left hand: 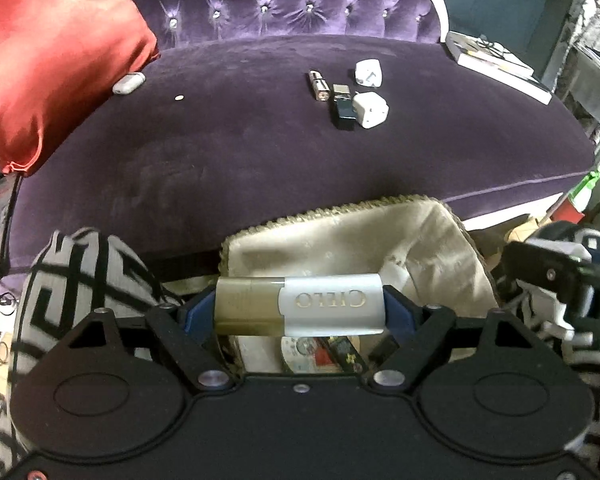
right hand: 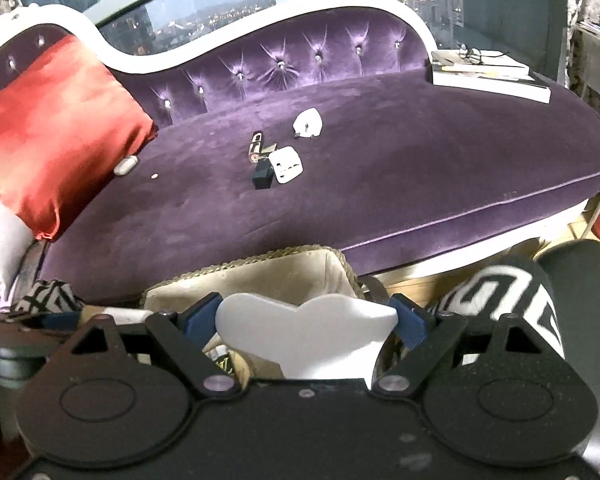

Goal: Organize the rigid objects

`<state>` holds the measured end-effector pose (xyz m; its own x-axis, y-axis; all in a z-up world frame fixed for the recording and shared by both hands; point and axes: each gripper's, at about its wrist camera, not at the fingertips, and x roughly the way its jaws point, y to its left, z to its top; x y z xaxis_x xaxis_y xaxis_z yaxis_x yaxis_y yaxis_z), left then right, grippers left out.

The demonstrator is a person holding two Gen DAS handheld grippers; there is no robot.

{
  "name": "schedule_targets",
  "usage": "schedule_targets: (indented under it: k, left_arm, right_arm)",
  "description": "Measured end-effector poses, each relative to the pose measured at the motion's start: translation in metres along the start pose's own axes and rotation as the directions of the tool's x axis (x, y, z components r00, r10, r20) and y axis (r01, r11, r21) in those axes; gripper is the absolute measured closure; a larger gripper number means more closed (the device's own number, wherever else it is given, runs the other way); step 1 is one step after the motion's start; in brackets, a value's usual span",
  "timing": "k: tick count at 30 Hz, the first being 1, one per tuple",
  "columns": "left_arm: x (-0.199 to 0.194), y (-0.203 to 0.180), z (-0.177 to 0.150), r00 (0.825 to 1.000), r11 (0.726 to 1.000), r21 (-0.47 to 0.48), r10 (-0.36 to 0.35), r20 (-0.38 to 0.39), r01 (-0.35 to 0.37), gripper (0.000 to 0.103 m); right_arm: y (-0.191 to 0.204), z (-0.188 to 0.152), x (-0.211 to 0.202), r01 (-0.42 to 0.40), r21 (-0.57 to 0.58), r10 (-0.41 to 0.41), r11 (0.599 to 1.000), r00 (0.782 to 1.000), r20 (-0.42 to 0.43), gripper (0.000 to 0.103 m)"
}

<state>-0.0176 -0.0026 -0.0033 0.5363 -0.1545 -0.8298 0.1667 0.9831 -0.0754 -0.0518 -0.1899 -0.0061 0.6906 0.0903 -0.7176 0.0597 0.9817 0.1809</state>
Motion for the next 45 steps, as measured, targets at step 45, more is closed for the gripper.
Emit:
schedule_targets:
  k: [45]
  left_arm:
    - [0.011,-0.004,-0.003,0.999,1.0,-0.002,0.011,-0.035,-0.011,0.022]
  right_arm:
    - [0.002,-0.009,0.003,-0.015,0.039,0.016,0.999,0.999,-0.029,0.014]
